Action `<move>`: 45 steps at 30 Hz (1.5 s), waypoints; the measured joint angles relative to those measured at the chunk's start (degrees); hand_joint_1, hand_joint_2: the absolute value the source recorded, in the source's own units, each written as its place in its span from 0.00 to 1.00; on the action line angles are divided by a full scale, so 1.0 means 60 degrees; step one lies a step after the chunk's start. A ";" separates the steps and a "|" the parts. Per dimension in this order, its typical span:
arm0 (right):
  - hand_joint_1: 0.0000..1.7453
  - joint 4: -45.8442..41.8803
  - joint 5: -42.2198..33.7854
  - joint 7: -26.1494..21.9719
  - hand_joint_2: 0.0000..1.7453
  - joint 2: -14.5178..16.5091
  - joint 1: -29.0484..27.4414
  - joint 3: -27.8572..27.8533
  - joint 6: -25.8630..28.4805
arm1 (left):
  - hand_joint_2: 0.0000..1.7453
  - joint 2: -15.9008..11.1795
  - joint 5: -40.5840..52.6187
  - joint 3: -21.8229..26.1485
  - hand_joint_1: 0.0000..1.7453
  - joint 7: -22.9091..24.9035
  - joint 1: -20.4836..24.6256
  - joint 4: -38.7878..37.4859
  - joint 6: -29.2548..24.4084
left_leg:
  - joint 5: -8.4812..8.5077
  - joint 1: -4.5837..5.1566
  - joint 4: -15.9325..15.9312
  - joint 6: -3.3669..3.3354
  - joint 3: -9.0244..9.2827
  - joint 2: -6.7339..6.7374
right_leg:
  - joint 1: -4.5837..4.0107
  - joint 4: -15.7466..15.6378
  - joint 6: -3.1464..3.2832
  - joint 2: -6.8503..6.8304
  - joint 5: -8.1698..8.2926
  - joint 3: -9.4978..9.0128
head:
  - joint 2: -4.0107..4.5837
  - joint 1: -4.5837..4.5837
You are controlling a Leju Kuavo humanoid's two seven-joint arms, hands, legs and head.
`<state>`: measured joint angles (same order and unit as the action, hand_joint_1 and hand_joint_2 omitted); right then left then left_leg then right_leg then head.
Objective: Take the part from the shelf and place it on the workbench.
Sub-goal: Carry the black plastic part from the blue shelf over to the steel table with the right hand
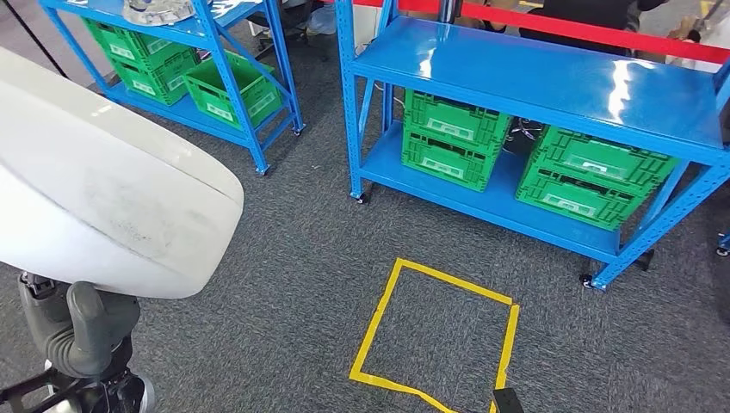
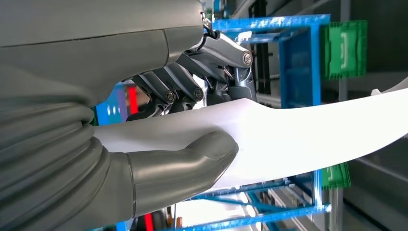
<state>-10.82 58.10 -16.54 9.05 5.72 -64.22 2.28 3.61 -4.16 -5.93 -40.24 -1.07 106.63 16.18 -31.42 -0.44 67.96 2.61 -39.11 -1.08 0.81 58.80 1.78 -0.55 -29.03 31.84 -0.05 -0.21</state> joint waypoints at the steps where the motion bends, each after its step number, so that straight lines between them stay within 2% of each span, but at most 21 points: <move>1: 0.00 0.0000 0.0001 -0.0007 0.00 0.0000 -0.0024 -0.0001 -0.0006 | 1.00 0.0000 0.0016 -0.0001 1.00 0.0001 0.0028 -0.0023 -0.0064 | -0.0278 -0.0010 0.0624 0.0030 -0.0277 0.0085 | -0.0013 0.0004 0.0011 -0.0133 -0.0003 0.0011 | -0.0001 -0.0005; 3: 0.00 0.0001 0.0009 -0.0025 0.00 0.0002 -0.0061 -0.0002 -0.0033 | 1.00 0.0000 0.0069 0.0000 1.00 0.0004 0.0036 -0.0054 -0.0199 | -0.0379 -0.0017 0.1147 0.0047 -0.0464 0.0131 | -0.0029 0.0010 0.0017 -0.0385 -0.0009 0.0020 | 0.0001 -0.0006; 5: 0.00 0.0001 0.0023 -0.0036 0.00 0.0006 -0.0061 0.0000 -0.0058 | 1.00 -0.0001 0.0149 0.0002 1.00 0.0010 0.0039 -0.0041 -0.0322 | 0.0112 -0.0004 0.0258 -0.0004 0.0075 0.0261 | -0.0040 0.0015 0.0005 -0.0607 -0.0022 0.0000 | 0.0002 -0.0008; 8: 0.00 0.0000 0.0023 -0.0037 0.00 0.0015 -0.0047 0.0001 -0.0066 | 1.00 0.0004 0.0281 -0.0001 1.00 0.0035 0.0047 0.0043 -0.0428 | 0.0594 0.0115 -0.1451 -0.0213 0.1003 0.0857 | -0.0095 0.0022 -0.0098 -0.0872 -0.0074 -0.0059 | 0.0002 -0.0002; 11: 0.00 0.0001 0.0000 -0.0027 0.00 0.0043 -0.0033 0.0001 -0.0066 | 1.00 0.0002 0.0333 0.0000 1.00 0.0055 0.0032 0.0071 -0.0441 | 0.0637 0.0142 -0.1615 -0.0375 0.1015 0.0654 | -0.0102 -0.0003 -0.0256 -0.1118 -0.0110 -0.0119 | 0.0001 0.0002; 13: 0.00 0.0001 -0.0005 -0.0030 0.00 0.0061 -0.0018 0.0001 -0.0067 | 1.00 0.0002 0.0366 0.0001 1.00 0.0046 0.0042 0.0082 -0.0442 | 0.0721 0.0079 -0.1705 -0.0487 0.1045 0.0426 | -0.0076 0.0313 -0.0360 -0.0798 -0.0366 -0.0033 | 0.0001 0.0022; 15: 0.00 0.0003 -0.0007 -0.0029 0.00 0.0071 -0.0027 0.0001 -0.0069 | 1.00 0.0013 0.0383 0.0002 1.00 0.0044 0.0057 0.0076 -0.0442 | 0.0773 0.0045 -0.1737 -0.0558 0.1059 0.0215 | -0.0040 0.1357 -0.0422 -0.0198 -0.0951 0.0428 | 0.0001 0.0066; 17: 0.00 0.0004 -0.0008 -0.0020 0.00 0.0075 -0.0069 -0.0001 -0.0070 | 1.00 0.0022 0.0385 0.0002 1.00 0.0054 0.0050 0.0054 -0.0442 | 0.0781 0.0045 -0.1711 -0.0576 0.1024 -0.0045 | -0.0029 0.2527 -0.0449 0.0028 -0.1375 0.1028 | 0.0001 0.0094; 18: 0.00 0.0003 -0.0009 -0.0017 0.00 0.0074 -0.0087 -0.0002 -0.0070 | 1.00 0.0022 0.0386 0.0002 1.00 0.0055 0.0045 0.0045 -0.0442 | 0.0780 0.0043 -0.1689 -0.0575 0.1013 -0.0189 | -0.0026 0.2721 -0.0453 0.0051 -0.1330 0.1160 | 0.0001 0.0097; 20: 0.00 0.0001 -0.0008 -0.0017 0.00 0.0073 -0.0096 -0.0003 -0.0070 | 1.00 0.0022 0.0389 0.0002 1.00 0.0055 0.0040 0.0036 -0.0442 | 0.0763 0.0026 -0.1628 -0.0541 0.1007 -0.0468 | 0.0002 0.1940 -0.0452 0.0133 -0.0710 0.0859 | 0.0002 0.0101; 22: 0.00 0.0002 -0.0007 -0.0021 0.00 0.0077 -0.0088 -0.0002 -0.0072 | 1.00 0.0022 0.0391 0.0002 1.00 0.0053 0.0044 0.0037 -0.0442 | 0.0724 0.0013 -0.1539 -0.0443 0.0972 -0.0705 | 0.0049 0.0673 -0.0453 0.0497 -0.0161 0.0301 | 0.0002 0.0112; 24: 0.00 0.0004 -0.0007 -0.0019 0.00 0.0084 -0.0075 -0.0001 -0.0077 | 1.00 0.0022 0.0391 0.0001 1.00 0.0053 0.0046 0.0040 -0.0442 | 0.0722 0.0015 -0.1499 -0.0306 0.0900 -0.0884 | 0.0049 0.0165 -0.0403 0.0712 -0.0051 0.0099 | 0.0002 0.0120; 26: 0.00 0.0004 -0.0007 -0.0018 0.00 0.0093 -0.0060 -0.0002 -0.0081 | 1.00 0.0018 0.0392 -0.0001 1.00 0.0053 0.0040 0.0043 -0.0442 | 0.0766 -0.0002 -0.1539 -0.0171 0.0835 -0.1039 | 0.0027 0.0139 -0.0274 0.0541 -0.0016 0.0109 | 0.0002 0.0122; 29: 0.00 0.0001 -0.0009 -0.0025 0.00 0.0099 -0.0058 -0.0003 -0.0079 | 1.00 0.0008 0.0392 -0.0001 1.00 0.0047 0.0049 0.0050 -0.0444 | 0.0401 0.0016 -0.0953 -0.0040 0.0517 -0.0532 | 0.0041 0.0053 -0.0071 0.0220 0.0032 0.0080 | 0.0000 0.0070; 31: 0.00 0.0000 -0.0011 -0.0026 0.00 0.0095 -0.0087 -0.0003 -0.0077 | 1.00 0.0007 0.0377 -0.0004 1.00 0.0042 0.0049 0.0043 -0.0471 | -0.0235 0.0024 0.0299 0.0007 -0.0076 -0.0020 | -0.0004 0.0052 -0.0006 -0.0026 0.0015 0.0078 | 0.0001 0.0029; 33: 0.00 0.0000 -0.0011 -0.0025 0.00 0.0095 -0.0109 -0.0003 -0.0070 | 1.00 0.0005 0.0339 -0.0005 1.00 0.0038 0.0022 0.0023 -0.0525 | -0.0510 0.0018 0.1181 0.0015 -0.0493 0.0121 | -0.0040 0.0058 0.0018 -0.0296 -0.0007 0.0074 | 0.0001 0.0027; 35: 0.00 0.0000 -0.0011 -0.0028 0.00 0.0095 -0.0100 -0.0003 -0.0061 | 1.00 -0.0002 0.0303 -0.0005 1.00 0.0037 0.0009 0.0011 -0.0558 | -0.0084 0.0027 0.0606 -0.0034 -0.0169 0.0192 | -0.0062 0.0059 0.0018 -0.0539 -0.0033 0.0045 | 0.0000 0.0027; 38: 0.00 0.0000 -0.0008 -0.0044 0.00 0.0095 -0.0083 -0.0003 -0.0061 | 1.00 -0.0004 0.0291 -0.0005 1.00 0.0030 0.0008 0.0011 -0.0570 | 0.0596 0.0125 -0.1240 -0.0210 0.0841 0.0669 | -0.0112 0.0059 -0.0063 -0.0828 -0.0100 -0.0042 | 0.0002 0.0031; 41: 0.00 0.0000 -0.0003 -0.0046 0.00 0.0095 -0.0070 -0.0003 -0.0066 | 1.00 0.0008 0.0290 -0.0004 1.00 0.0009 -0.0036 0.0029 -0.0582 | 0.0651 0.0188 -0.1542 -0.0368 0.0939 0.0579 | -0.0128 0.0022 -0.0213 -0.1075 -0.0131 -0.0112 | 0.0002 0.0033; 43: 0.00 0.0000 0.0007 -0.0054 0.00 0.0086 -0.0053 -0.0003 -0.0073 | 1.00 0.0029 0.0292 0.0001 1.00 0.0004 -0.0078 0.0066 -0.0575 | 0.0724 0.0135 -0.1632 -0.0463 0.0973 0.0369 | -0.0104 0.0142 -0.0331 -0.0881 -0.0246 -0.0115 | 0.0001 0.0038; 45: 0.00 0.0000 0.0014 -0.0051 0.00 0.0077 -0.0050 -0.0003 -0.0095 | 1.00 0.0060 0.0290 0.0006 1.00 0.0005 -0.0055 0.0083 -0.0568 | 0.0790 0.0078 -0.1698 -0.0542 0.1010 0.0179 | -0.0069 0.0895 -0.0425 -0.0302 -0.0692 0.0219 | 0.0001 0.0065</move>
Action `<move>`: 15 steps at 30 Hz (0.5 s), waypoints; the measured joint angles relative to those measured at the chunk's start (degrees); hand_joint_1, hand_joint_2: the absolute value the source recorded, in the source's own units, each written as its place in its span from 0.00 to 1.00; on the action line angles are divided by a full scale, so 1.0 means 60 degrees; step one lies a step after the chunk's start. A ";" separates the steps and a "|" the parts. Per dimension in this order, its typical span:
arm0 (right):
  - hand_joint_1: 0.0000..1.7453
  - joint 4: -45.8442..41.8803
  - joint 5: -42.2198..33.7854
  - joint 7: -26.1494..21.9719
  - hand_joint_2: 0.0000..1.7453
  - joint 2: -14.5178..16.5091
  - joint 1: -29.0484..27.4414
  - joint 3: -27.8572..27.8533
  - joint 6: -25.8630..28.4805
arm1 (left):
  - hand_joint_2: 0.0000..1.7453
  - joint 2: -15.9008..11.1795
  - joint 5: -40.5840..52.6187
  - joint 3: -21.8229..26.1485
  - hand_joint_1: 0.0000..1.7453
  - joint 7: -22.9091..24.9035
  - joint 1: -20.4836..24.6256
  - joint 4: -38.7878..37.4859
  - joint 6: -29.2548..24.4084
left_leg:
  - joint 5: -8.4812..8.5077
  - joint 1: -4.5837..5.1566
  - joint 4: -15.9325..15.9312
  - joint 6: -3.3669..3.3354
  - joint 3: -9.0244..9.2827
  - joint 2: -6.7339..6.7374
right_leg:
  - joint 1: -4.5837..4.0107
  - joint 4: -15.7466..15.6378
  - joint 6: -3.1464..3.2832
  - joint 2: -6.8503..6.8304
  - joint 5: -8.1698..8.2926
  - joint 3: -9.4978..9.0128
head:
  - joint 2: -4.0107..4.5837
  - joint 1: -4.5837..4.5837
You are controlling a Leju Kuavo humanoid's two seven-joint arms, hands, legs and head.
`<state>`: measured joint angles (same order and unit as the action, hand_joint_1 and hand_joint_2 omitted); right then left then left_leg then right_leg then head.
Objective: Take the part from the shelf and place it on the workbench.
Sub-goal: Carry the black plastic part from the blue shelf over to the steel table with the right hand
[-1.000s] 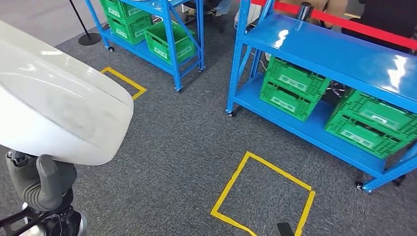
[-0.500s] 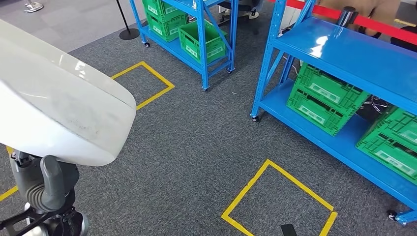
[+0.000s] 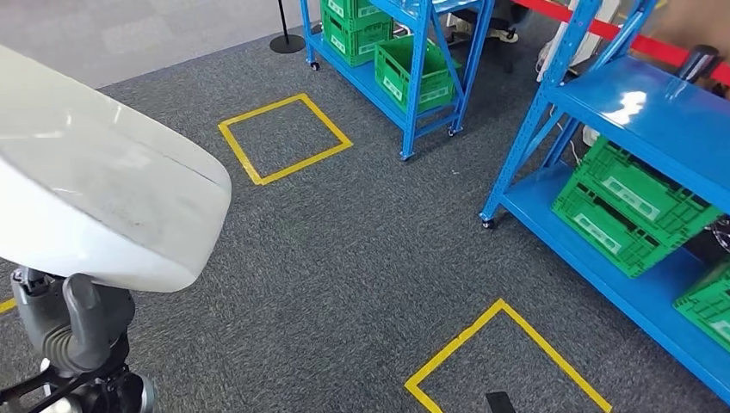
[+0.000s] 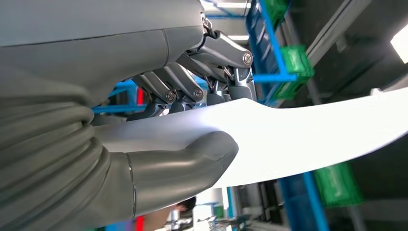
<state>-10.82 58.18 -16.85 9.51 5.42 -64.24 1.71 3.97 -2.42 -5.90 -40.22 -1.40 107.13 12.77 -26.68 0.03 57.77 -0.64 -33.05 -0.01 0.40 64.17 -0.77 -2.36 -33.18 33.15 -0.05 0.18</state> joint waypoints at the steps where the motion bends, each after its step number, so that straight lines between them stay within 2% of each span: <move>1: 0.00 0.0000 0.0000 0.0015 0.00 -0.0003 -0.0013 0.0000 -0.0012 | 1.00 0.0009 -0.0003 0.0003 1.00 0.0001 0.0021 -0.0010 0.0004 | 0.0011 -0.0004 0.0000 -0.0023 -0.0011 -0.0102 | 0.0003 0.0642 -0.0022 0.0225 -0.0311 0.0324 | 0.0000 0.0013; 2: 0.00 0.0000 0.0000 0.0033 0.00 -0.0005 -0.0032 0.0000 -0.0021 | 1.00 0.0018 -0.0006 0.0004 1.00 0.0004 0.0027 -0.0026 0.0004 | 0.0013 -0.0003 0.0010 -0.0032 -0.0025 -0.0218 | 0.0005 0.1285 -0.0035 0.0322 -0.0556 0.0660 | 0.0000 0.0026; 3: 0.00 0.0000 0.0000 0.0046 0.00 -0.0006 -0.0049 0.0000 -0.0025 | 1.00 0.0025 -0.0011 0.0005 1.00 0.0004 0.0018 -0.0042 0.0010 | 0.0013 -0.0002 0.0025 -0.0035 -0.0035 -0.0342 | 0.0007 0.1715 -0.0042 0.0352 -0.0642 0.0906 | 0.0000 0.0030; 4: 0.00 0.0000 0.0001 0.0051 0.00 -0.0011 -0.0060 0.0000 -0.0027 | 1.00 0.0025 -0.0016 0.0005 1.00 0.0004 0.0005 -0.0052 0.0019 | 0.0011 -0.0005 0.0046 -0.0031 -0.0042 -0.0474 | 0.0012 0.1838 -0.0042 0.0365 -0.0550 0.1010 | -0.0001 0.0031; 5: 0.00 0.0000 0.0005 0.0045 0.00 -0.0015 -0.0063 0.0000 -0.0030 | 1.00 0.0030 -0.0020 0.0006 1.00 0.0004 -0.0013 -0.0056 0.0028 | 0.0005 -0.0012 0.0073 -0.0021 -0.0045 -0.0605 | 0.0025 0.1518 -0.0040 0.0393 -0.0253 0.0900 | -0.0001 0.0032; 6: 0.00 0.0000 0.0013 0.0033 0.00 -0.0025 -0.0061 0.0000 -0.0034 | 1.00 0.0038 -0.0024 0.0006 1.00 0.0003 -0.0032 -0.0056 0.0038 | -0.0007 -0.0022 0.0106 0.0000 -0.0046 -0.0728 | 0.0047 0.0891 -0.0039 0.0482 0.0139 0.0630 | -0.0001 0.0033; 8: 0.00 0.0000 0.0050 -0.0007 0.00 -0.0046 -0.0057 0.0003 -0.0047 | 1.00 0.0072 -0.0027 0.0009 1.00 0.0001 -0.0064 -0.0045 0.0057 | -0.0042 -0.0025 0.0186 0.0092 -0.0083 -0.0957 | 0.0083 -0.0322 -0.0025 0.0830 0.0629 0.0091 | 0.0000 0.0036; 9: 0.00 0.0000 0.0082 -0.0026 0.00 -0.0054 -0.0056 0.0005 -0.0056 | 1.00 0.0095 -0.0029 0.0011 1.00 0.0000 -0.0078 -0.0034 0.0077 | -0.0047 -0.0025 0.0208 0.0154 -0.0114 -0.1052 | 0.0082 -0.0629 0.0004 0.0944 0.0699 -0.0043 | 0.0001 0.0037; 10: 0.00 0.0000 0.0119 -0.0039 0.00 -0.0059 -0.0054 0.0010 -0.0064 | 1.00 0.0114 -0.0030 0.0013 1.00 -0.0002 -0.0095 -0.0022 0.0103 | -0.0038 -0.0028 0.0204 0.0224 -0.0143 -0.1143 | 0.0065 -0.0720 0.0054 0.0977 0.0675 -0.0078 | 0.0000 0.0039; 11: 0.00 0.0000 0.0152 -0.0049 0.00 -0.0062 -0.0048 0.0015 -0.0072 | 1.00 0.0126 -0.0031 0.0015 1.00 -0.0002 -0.0119 -0.0005 0.0127 | -0.0018 -0.0039 0.0183 0.0293 -0.0179 -0.1233 | 0.0043 -0.0741 0.0127 0.0881 0.0701 -0.0083 | 0.0000 0.0042; 12: 0.00 0.0000 0.0175 -0.0050 0.00 -0.0066 -0.0037 0.0020 -0.0078 | 1.00 0.0133 -0.0031 0.0025 1.00 -0.0005 -0.0150 0.0018 0.0147 | -0.0004 -0.0053 0.0176 0.0348 -0.0203 -0.1247 | 0.0043 -0.0769 0.0200 0.0781 0.0725 -0.0091 | 0.0000 0.0040; 13: 0.00 0.0000 0.0186 -0.0054 0.00 -0.0069 -0.0026 0.0027 -0.0082 | 1.00 0.0134 -0.0031 0.0038 1.00 -0.0007 -0.0175 0.0042 0.0156 | -0.0053 -0.0051 0.0247 0.0394 -0.0250 -0.1096 | 0.0045 -0.0804 0.0275 0.0682 0.0746 -0.0106 | 0.0000 0.0034; 15: 0.00 0.0000 0.0188 -0.0060 0.00 -0.0073 -0.0022 0.0045 -0.0086 | 1.00 0.0136 -0.0029 0.0062 1.00 -0.0008 -0.0193 0.0078 0.0159 | -0.0479 -0.0042 0.0922 0.0469 -0.0567 -0.0535 | 0.0047 -0.0865 0.0403 0.0456 0.0768 -0.0127 | 0.0000 -0.0010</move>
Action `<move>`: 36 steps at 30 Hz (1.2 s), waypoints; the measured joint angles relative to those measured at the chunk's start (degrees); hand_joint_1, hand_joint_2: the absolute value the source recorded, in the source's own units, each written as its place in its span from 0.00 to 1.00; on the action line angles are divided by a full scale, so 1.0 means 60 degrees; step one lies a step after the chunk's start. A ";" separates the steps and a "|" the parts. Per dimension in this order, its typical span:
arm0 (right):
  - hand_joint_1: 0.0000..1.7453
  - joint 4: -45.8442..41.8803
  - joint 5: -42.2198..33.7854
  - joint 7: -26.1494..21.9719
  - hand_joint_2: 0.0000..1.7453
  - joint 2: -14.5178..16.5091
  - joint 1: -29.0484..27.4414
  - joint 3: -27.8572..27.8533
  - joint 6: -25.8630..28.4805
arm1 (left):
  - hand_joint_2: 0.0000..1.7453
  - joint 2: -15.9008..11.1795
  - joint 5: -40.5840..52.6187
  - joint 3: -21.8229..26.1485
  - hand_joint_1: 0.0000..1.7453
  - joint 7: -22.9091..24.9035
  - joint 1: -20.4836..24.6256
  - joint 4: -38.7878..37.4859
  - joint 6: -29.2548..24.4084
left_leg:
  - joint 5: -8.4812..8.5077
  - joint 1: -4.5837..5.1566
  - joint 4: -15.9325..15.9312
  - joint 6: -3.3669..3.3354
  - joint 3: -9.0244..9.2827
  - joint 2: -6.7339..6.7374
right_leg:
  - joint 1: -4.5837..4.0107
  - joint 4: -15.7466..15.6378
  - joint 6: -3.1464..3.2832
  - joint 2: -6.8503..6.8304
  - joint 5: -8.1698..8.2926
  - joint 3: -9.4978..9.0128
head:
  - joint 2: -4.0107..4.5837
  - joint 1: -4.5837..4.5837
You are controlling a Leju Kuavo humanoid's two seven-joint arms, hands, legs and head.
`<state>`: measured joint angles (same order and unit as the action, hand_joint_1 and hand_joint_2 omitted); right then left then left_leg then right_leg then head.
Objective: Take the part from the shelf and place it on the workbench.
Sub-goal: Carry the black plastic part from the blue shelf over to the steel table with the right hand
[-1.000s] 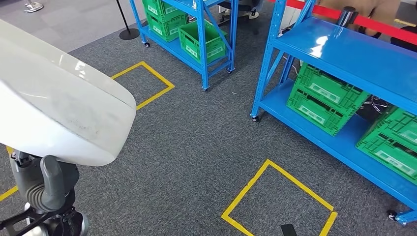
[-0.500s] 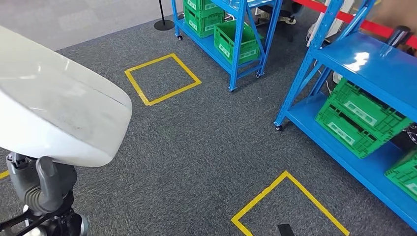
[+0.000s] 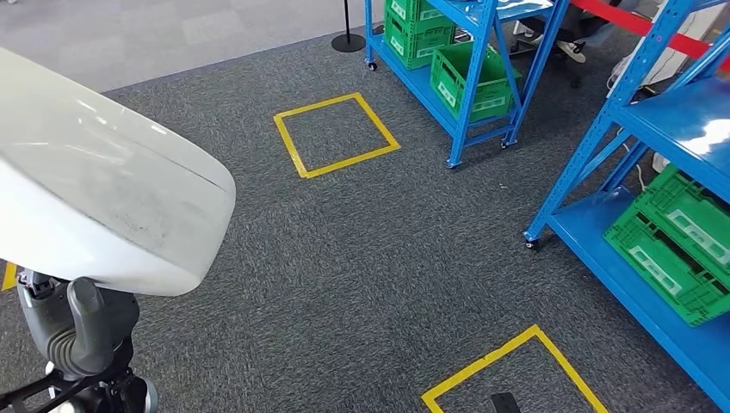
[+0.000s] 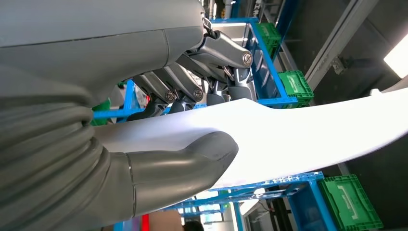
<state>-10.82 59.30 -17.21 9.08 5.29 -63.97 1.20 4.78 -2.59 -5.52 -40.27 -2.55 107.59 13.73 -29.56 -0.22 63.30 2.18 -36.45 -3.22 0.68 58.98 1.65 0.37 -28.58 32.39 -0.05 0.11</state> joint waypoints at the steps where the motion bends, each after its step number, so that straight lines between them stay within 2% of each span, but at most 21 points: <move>1: 0.00 0.0000 -0.0001 -0.0002 0.00 -0.0001 -0.0014 0.0008 -0.0001 | 1.00 0.0003 0.0001 0.0004 1.00 0.0002 0.0005 0.0005 0.0000 | -0.0336 0.0002 0.0599 0.0035 -0.0283 0.0273 | -0.0017 -0.0004 0.0035 -0.0119 -0.0010 -0.0002 | -0.0001 -0.0020; 3: 0.00 0.0000 0.0000 0.0006 0.00 -0.0001 -0.0041 0.0019 -0.0019 | 1.00 0.0006 0.0002 0.0006 1.00 0.0008 0.0003 -0.0001 0.0000 | -0.0834 -0.0019 0.1750 0.0084 -0.0821 0.0449 | -0.0046 0.0002 0.0067 -0.0379 -0.0025 0.0005 | -0.0001 -0.0035; 4: 0.00 0.0000 0.0001 0.0009 0.00 -0.0001 -0.0041 0.0025 -0.0034 | 1.00 0.0009 0.0002 0.0012 1.00 0.0015 0.0001 -0.0006 0.0000 | -0.0837 -0.0023 0.1941 0.0087 -0.0893 0.0470 | -0.0056 0.0004 0.0071 -0.0507 -0.0033 0.0004 | -0.0001 -0.0035; 5: 0.00 0.0000 0.0002 0.0013 0.00 -0.0001 -0.0029 0.0033 -0.0049 | 1.00 0.0010 0.0002 0.0020 1.00 0.0025 0.0003 -0.0009 0.0002 | -0.0663 -0.0023 0.1749 0.0077 -0.0765 0.0497 | -0.0063 0.0005 0.0070 -0.0627 -0.0042 -0.0005 | 0.0000 -0.0036; 7: 0.00 0.0000 0.0003 0.0016 0.00 0.0000 0.0005 0.0052 -0.0070 | 1.00 0.0013 0.0002 0.0059 1.00 0.0056 0.0030 -0.0014 0.0025 | -0.0077 0.0008 0.0467 0.0003 -0.0038 0.0775 | -0.0076 0.0006 0.0046 -0.0841 -0.0072 -0.0052 | 0.0001 -0.0037; 9: 0.00 0.0000 0.0004 0.0023 0.00 0.0001 0.0032 0.0070 -0.0082 | 1.00 0.0015 0.0002 0.0102 1.00 0.0078 0.0093 -0.0020 0.0052 | 0.0248 0.0082 -0.0588 -0.0121 0.0525 0.1078 | -0.0103 0.0015 -0.0030 -0.1013 -0.0114 -0.0102 | 0.0001 -0.0032; 12: 0.00 0.0000 0.0016 0.0037 0.00 0.0019 0.0090 0.0100 -0.0117 | 1.00 0.0016 0.0002 0.0162 1.00 0.0086 0.0149 -0.0027 0.0058 | 0.0309 0.0131 -0.0817 -0.0288 0.0600 0.0914 | -0.0104 -0.0011 -0.0198 -0.1232 -0.0147 -0.0161 | 0.0000 -0.0030; 13: 0.00 0.0000 0.0023 0.0037 0.00 0.0027 0.0117 0.0110 -0.0134 | 1.00 0.0018 0.0002 0.0183 1.00 0.0084 0.0159 -0.0027 0.0059 | 0.0344 0.0109 -0.0865 -0.0336 0.0625 0.0813 | -0.0088 0.0027 -0.0260 -0.1135 -0.0190 -0.0172 | 0.0000 -0.0025; 15: 0.00 0.0000 0.0029 0.0039 0.00 0.0036 0.0148 0.0122 -0.0158 | 1.00 0.0029 0.0001 0.0207 1.00 0.0078 0.0207 -0.0038 0.0061 | 0.0426 0.0040 -0.0953 -0.0439 0.0698 0.0630 | -0.0062 0.0562 -0.0353 -0.0629 -0.0538 0.0035 | 0.0001 -0.0004; 17: 0.00 0.0000 0.0028 0.0068 0.00 0.0036 0.0130 0.0127 -0.0172 | 1.00 0.0048 -0.0013 0.0218 1.00 0.0076 0.0243 -0.0078 0.0062 | 0.0450 0.0025 -0.0954 -0.0492 0.0680 0.0423 | -0.0036 0.1792 -0.0392 -0.0183 -0.1115 0.0633 | 0.0000 0.0027; 19: 0.00 0.0000 0.0028 0.0093 0.00 0.0036 0.0102 0.0127 -0.0179 | 1.00 0.0061 -0.0036 0.0229 1.00 0.0075 0.0239 -0.0121 0.0061 | 0.0446 0.0021 -0.0925 -0.0494 0.0664 0.0166 | -0.0024 0.2662 -0.0414 -0.0112 -0.1294 0.1143 | 0.0000 0.0043; 20: 0.00 0.0000 0.0029 0.0096 0.00 0.0035 0.0099 0.0127 -0.0180 | 1.00 0.0062 -0.0045 0.0236 1.00 0.0074 0.0237 -0.0136 0.0060 | 0.0439 0.0015 -0.0904 -0.0485 0.0661 0.0038 | -0.0011 0.2582 -0.0419 -0.0101 -0.1102 0.1161 | 0.0000 0.0044; 23: 0.00 0.0000 0.0032 0.0096 0.00 0.0030 0.0110 0.0128 -0.0187 | 1.00 0.0067 -0.0052 0.0250 1.00 0.0067 0.0238 -0.0151 0.0058 | 0.0374 -0.0015 -0.0787 -0.0373 0.0638 -0.0323 | 0.0055 0.0781 -0.0445 0.0240 -0.0122 0.0419 | 0.0001 0.0052; 25: 0.00 0.0000 0.0031 0.0097 0.00 0.0033 0.0121 0.0129 -0.0202 | 1.00 0.0074 -0.0053 0.0258 1.00 0.0065 0.0242 -0.0151 0.0058 | 0.0346 -0.0017 -0.0735 -0.0251 0.0578 -0.0498 | 0.0055 0.0128 -0.0408 0.0428 0.0067 0.0143 | 0.0001 0.0062; 27: 0.00 0.0000 0.0031 0.0098 0.00 0.0036 0.0141 0.0130 -0.0218 | 1.00 0.0076 -0.0053 0.0275 1.00 0.0065 0.0234 -0.0151 0.0057 | 0.0378 -0.0036 -0.0783 -0.0122 0.0520 -0.0644 | 0.0023 0.0106 -0.0280 0.0301 0.0081 0.0147 | 0.0001 0.0064; 28: 0.00 0.0000 0.0031 0.0098 0.00 0.0036 0.0149 0.0130 -0.0221 | 1.00 0.0075 -0.0053 0.0299 1.00 0.0062 0.0224 -0.0150 0.0056 | 0.0370 -0.0046 -0.0768 -0.0067 0.0496 -0.0622 | 0.0022 0.0074 -0.0207 0.0214 0.0104 0.0138 | 0.0001 0.0063; 30: 0.00 0.0000 0.0030 0.0098 0.00 0.0030 0.0150 0.0130 -0.0225 | 1.00 0.0074 -0.0053 0.0355 1.00 0.0052 0.0221 -0.0151 0.0055 | 0.0068 -0.0028 -0.0317 0.0019 0.0273 -0.0227 | 0.0032 0.0000 -0.0068 0.0018 0.0143 0.0117 | 0.0001 0.0025; 32: 0.00 0.0000 0.0026 0.0092 0.00 0.0025 0.0116 0.0130 -0.0224 | 1.00 0.0074 -0.0053 0.0384 1.00 0.0043 0.0205 -0.0162 0.0055 | -0.0562 -0.0016 0.0838 0.0064 -0.0275 0.0289 | -0.0002 -0.0019 0.0008 -0.0192 0.0139 0.0119 | 0.0001 -0.0016; 33: 0.00 0.0000 0.0023 0.0084 0.00 0.0025 0.0096 0.0130 -0.0221 | 1.00 0.0074 -0.0053 0.0389 1.00 0.0040 0.0177 -0.0170 0.0054 | -0.0815 -0.0022 0.1446 0.0080 -0.0566 0.0399 | -0.0023 -0.0014 0.0023 -0.0312 0.0132 0.0128 | 0.0001 -0.0021; 35: 0.00 0.0000 0.0018 0.0063 0.00 0.0025 0.0078 0.0130 -0.0211 | 1.00 0.0074 -0.0053 0.0398 1.00 0.0039 0.0117 -0.0182 0.0041 | -0.0827 -0.0028 0.1844 0.0078 -0.0740 0.0475 | -0.0051 -0.0007 0.0034 -0.0550 0.0118 0.0136 | 0.0001 -0.0022; 36: 0.00 0.0000 0.0017 0.0053 0.00 0.0025 0.0082 0.0130 -0.0206 | 1.00 0.0073 -0.0054 0.0401 1.00 0.0038 0.0100 -0.0183 0.0034 | -0.0581 -0.0026 0.1476 0.0062 -0.0535 0.0516 | -0.0058 -0.0005 0.0029 -0.0659 0.0110 0.0128 | 0.0001 -0.0023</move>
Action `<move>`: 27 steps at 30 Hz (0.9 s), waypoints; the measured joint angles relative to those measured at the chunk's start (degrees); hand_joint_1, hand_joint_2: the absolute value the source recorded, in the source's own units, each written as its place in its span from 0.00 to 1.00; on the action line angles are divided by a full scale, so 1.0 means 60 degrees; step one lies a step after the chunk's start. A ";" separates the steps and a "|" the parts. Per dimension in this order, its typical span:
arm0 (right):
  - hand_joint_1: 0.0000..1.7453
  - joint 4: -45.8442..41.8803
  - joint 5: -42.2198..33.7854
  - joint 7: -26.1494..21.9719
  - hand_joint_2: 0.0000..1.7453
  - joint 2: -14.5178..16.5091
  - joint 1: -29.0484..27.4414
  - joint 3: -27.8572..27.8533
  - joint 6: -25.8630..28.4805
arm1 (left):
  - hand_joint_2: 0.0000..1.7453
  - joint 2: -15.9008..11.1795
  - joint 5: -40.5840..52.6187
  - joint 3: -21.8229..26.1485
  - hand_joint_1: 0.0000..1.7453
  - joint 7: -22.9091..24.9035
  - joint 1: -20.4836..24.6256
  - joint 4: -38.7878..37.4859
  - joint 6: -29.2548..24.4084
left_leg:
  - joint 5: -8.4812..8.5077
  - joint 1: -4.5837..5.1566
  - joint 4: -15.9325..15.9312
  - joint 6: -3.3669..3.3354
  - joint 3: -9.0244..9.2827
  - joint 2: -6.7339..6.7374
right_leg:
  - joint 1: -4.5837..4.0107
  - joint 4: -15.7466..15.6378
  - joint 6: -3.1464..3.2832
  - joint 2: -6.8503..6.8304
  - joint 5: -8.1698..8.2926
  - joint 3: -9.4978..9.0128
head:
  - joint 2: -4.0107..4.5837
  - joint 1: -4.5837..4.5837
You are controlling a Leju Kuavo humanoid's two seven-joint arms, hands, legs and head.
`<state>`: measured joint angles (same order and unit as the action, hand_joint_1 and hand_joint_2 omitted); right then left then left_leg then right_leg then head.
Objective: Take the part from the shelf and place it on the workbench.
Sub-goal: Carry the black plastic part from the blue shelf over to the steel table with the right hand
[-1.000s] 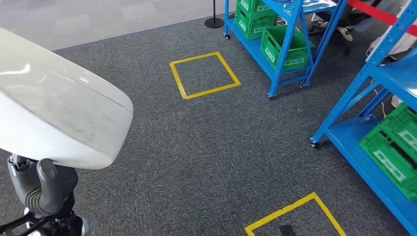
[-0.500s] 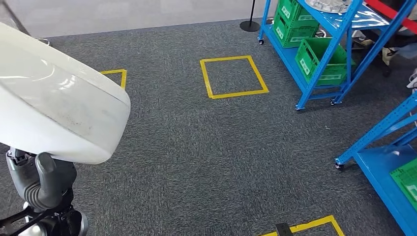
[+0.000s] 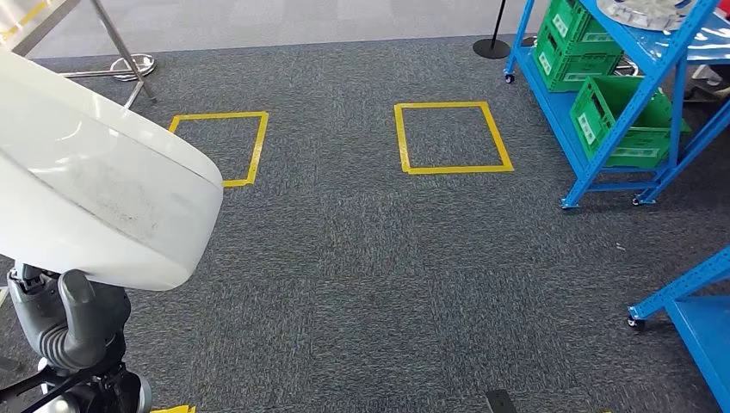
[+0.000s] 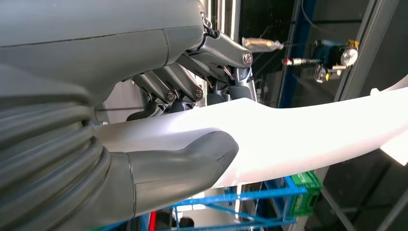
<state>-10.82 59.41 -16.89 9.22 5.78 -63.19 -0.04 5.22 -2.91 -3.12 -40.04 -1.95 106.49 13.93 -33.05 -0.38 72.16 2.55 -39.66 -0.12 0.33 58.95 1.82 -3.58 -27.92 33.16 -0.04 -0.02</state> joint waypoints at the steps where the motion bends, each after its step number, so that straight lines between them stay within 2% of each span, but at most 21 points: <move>1: 0.00 0.0000 0.0000 -0.0010 0.00 0.0000 0.0006 0.0000 0.0004 | 1.00 -0.0002 0.0000 0.0002 1.00 0.0000 -0.0006 0.0002 -0.0007 | 0.0326 0.0008 -0.0672 -0.0030 0.0372 0.0117 | -0.0006 0.0001 -0.0014 -0.0101 -0.0011 -0.0019 | -0.0001 0.0000; 3: 0.00 0.0000 0.0000 -0.0031 0.00 0.0000 0.0020 0.0000 0.0006 | 1.00 -0.0005 0.0000 0.0003 1.00 -0.0008 -0.0004 0.0011 -0.0020 | 0.0755 0.0055 -0.1884 -0.0135 0.1020 0.0470 | -0.0034 0.0010 -0.0078 -0.0269 -0.0048 -0.0072 | -0.0001 0.0006; 4: 0.00 0.0000 0.0001 -0.0038 0.00 0.0000 0.0029 0.0000 0.0006 | 1.00 -0.0005 0.0001 0.0004 1.00 -0.0016 -0.0002 0.0018 -0.0027 | 0.0832 0.0083 -0.2194 -0.0191 0.1172 0.0578 | -0.0040 0.0012 -0.0128 -0.0343 -0.0065 -0.0100 | -0.0001 0.0011; 5: 0.00 0.0000 0.0004 -0.0041 0.00 0.0001 0.0039 0.0000 0.0006 | 1.00 -0.0006 0.0001 0.0005 1.00 -0.0025 -0.0001 0.0027 -0.0037 | 0.0831 0.0112 -0.2272 -0.0244 0.1187 0.0585 | -0.0038 0.0007 -0.0184 -0.0417 -0.0078 -0.0127 | 0.0000 0.0014; 6: 0.00 0.0000 0.0007 -0.0041 0.00 0.0003 0.0054 0.0000 0.0006 | 1.00 -0.0007 0.0002 0.0005 1.00 -0.0030 0.0000 0.0040 -0.0050 | 0.0855 0.0123 -0.2297 -0.0291 0.1174 0.0477 | -0.0029 -0.0007 -0.0246 -0.0502 -0.0088 -0.0159 | 0.0000 0.0015; 7: 0.00 0.0000 0.0011 -0.0037 0.00 0.0004 0.0072 0.0000 0.0005 | 1.00 -0.0005 0.0004 0.0005 1.00 -0.0035 -0.0001 0.0056 -0.0068 | 0.0885 0.0111 -0.2330 -0.0344 0.1192 0.0377 | -0.0005 0.0004 -0.0314 -0.0494 -0.0108 -0.0183 | 0.0000 0.0015; 9: 0.00 0.0000 0.0020 -0.0034 0.00 0.0003 0.0094 0.0002 0.0004 | 1.00 0.0009 0.0008 0.0009 1.00 -0.0038 0.0025 0.0091 -0.0135 | 0.0962 0.0062 -0.2399 -0.0456 0.1243 0.0177 | 0.0025 0.0367 -0.0420 -0.0104 -0.0380 -0.0066 | 0.0000 0.0037; 11: 0.00 0.0000 0.0044 -0.0022 0.00 -0.0004 0.0078 0.0004 0.0003 | 1.00 0.0039 0.0011 0.0015 1.00 -0.0040 0.0042 0.0106 -0.0182 | 0.1000 0.0034 -0.2408 -0.0526 0.1246 -0.0024 | 0.0046 0.1465 -0.0469 0.0403 -0.0987 0.0440 | 0.0000 0.0084; 12: 0.00 0.0000 0.0063 -0.0011 0.00 -0.0008 0.0059 0.0004 0.0003 | 1.00 0.0053 0.0012 0.0016 1.00 -0.0037 0.0035 0.0106 -0.0188 | 0.1003 0.0035 -0.2397 -0.0541 0.1228 -0.0136 | 0.0048 0.2106 -0.0479 0.0498 -0.1257 0.0759 | 0.0000 0.0106; 13: 0.00 0.0000 0.0081 0.0001 0.00 -0.0015 0.0045 0.0004 0.0003 | 1.00 0.0058 0.0013 0.0017 1.00 -0.0038 0.0020 0.0105 -0.0189 | 0.1002 0.0036 -0.2380 -0.0544 0.1214 -0.0259 | 0.0050 0.2557 -0.0484 0.0530 -0.1376 0.0999 | 0.0000 0.0111; 14: 0.00 0.0000 0.0097 0.0014 0.00 -0.0022 0.0037 0.0004 0.0003 | 1.00 0.0059 0.0014 0.0017 1.00 -0.0038 0.0010 0.0105 -0.0190 | 0.0998 0.0034 -0.2358 -0.0540 0.1204 -0.0388 | 0.0053 0.2665 -0.0483 0.0542 -0.1298 0.1083 | -0.0001 0.0111; 15: 0.00 0.0000 0.0110 0.0024 0.00 -0.0031 0.0036 0.0004 0.0004 | 1.00 0.0059 0.0016 0.0017 1.00 -0.0036 0.0002 0.0105 -0.0190 | 0.0991 0.0027 -0.2332 -0.0527 0.1200 -0.0521 | 0.0063 0.2382 -0.0478 0.0565 -0.1034 0.0974 | -0.0001 0.0112; 16: 0.00 0.0000 0.0118 0.0033 0.00 -0.0041 0.0040 0.0004 0.0005 | 1.00 0.0060 0.0022 0.0017 1.00 -0.0036 -0.0003 0.0105 -0.0190 | 0.0976 0.0015 -0.2299 -0.0503 0.1200 -0.0647 | 0.0081 0.1772 -0.0474 0.0635 -0.0660 0.0700 | -0.0001 0.0112; 18: 0.00 0.0000 0.0125 0.0040 0.00 -0.0058 0.0045 0.0005 0.0006 | 1.00 0.0066 0.0038 0.0017 1.00 -0.0035 0.0000 0.0105 -0.0190 | 0.0935 -0.0001 -0.2221 -0.0407 0.1174 -0.0872 | 0.0105 0.0553 -0.0470 0.0971 -0.0173 0.0131 | 0.0000 0.0117; 19: 0.00 0.0000 0.0128 0.0038 0.00 -0.0062 0.0049 0.0006 0.0002 | 1.00 0.0068 0.0047 0.0017 1.00 -0.0036 0.0005 0.0107 -0.0190 | 0.0926 0.0000 -0.2200 -0.0346 0.1150 -0.0958 | 0.0101 0.0226 -0.0448 0.1086 -0.0094 -0.0017 | 0.0000 0.0118; 20: 0.00 0.0000 0.0129 0.0027 0.00 -0.0063 0.0055 0.0009 -0.0003 | 1.00 0.0070 0.0056 0.0016 1.00 -0.0035 0.0009 0.0108 -0.0190 | 0.0929 -0.0003 -0.2206 -0.0280 0.1122 -0.1040 | 0.0080 0.0124 -0.0407 0.1139 -0.0117 -0.0060 | 0.0000 0.0121; 22: 0.00 0.0000 0.0142 -0.0002 0.00 -0.0056 0.0076 0.0022 -0.0012 | 1.00 0.0066 0.0076 0.0015 1.00 -0.0026 0.0019 0.0110 -0.0195 | 0.0956 -0.0019 -0.2250 -0.0151 0.1064 -0.1173 | 0.0063 0.0075 -0.0260 0.0955 -0.0078 -0.0068 | 0.0000 0.0124; 23: 0.00 0.0000 0.0147 -0.0015 0.00 -0.0054 0.0085 0.0031 -0.0009 | 1.00 0.0062 0.0083 0.0014 1.00 -0.0017 0.0026 0.0109 -0.0199 | 0.0914 -0.0016 -0.2199 -0.0101 0.1022 -0.1094 | 0.0069 0.0037 -0.0186 0.0863 -0.0060 -0.0081 | 0.0000 0.0116; 24: 0.00 0.0000 0.0152 -0.0021 0.00 -0.0051 0.0089 0.0041 -0.0005 | 1.00 0.0058 0.0088 0.0014 1.00 -0.0007 0.0045 0.0106 -0.0202 | 0.0774 -0.0004 -0.1998 -0.0059 0.0919 -0.0900 | 0.0079 -0.0001 -0.0119 0.0759 -0.0041 -0.0093 | 0.0000 0.0090; 26: 0.00 0.0000 0.0155 -0.0025 0.00 -0.0051 0.0068 0.0054 0.0005 | 1.00 0.0056 0.0091 0.0011 1.00 0.0010 0.0087 0.0090 -0.0205 | 0.0189 0.0021 -0.0987 -0.0007 0.0450 -0.0343 | 0.0062 -0.0035 -0.0029 0.0525 -0.0044 -0.0105 | 0.0000 0.0039; 27: 0.00 0.0000 0.0154 -0.0025 0.00 -0.0051 0.0049 0.0056 0.0007 | 1.00 0.0056 0.0092 0.0008 1.00 0.0017 0.0100 0.0076 -0.0205 | -0.0130 0.0018 -0.0314 0.0013 0.0124 -0.0171 | 0.0042 -0.0033 -0.0003 0.0390 -0.0056 -0.0104 | 0.0000 0.0023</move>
<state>-10.82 60.33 -17.04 8.92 6.07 -62.85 0.01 5.55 -2.36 -3.07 -39.93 -1.35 106.95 12.70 -33.82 -0.27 70.28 2.63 -38.92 -1.15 0.58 58.76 1.80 -1.24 -28.25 32.53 -0.04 0.11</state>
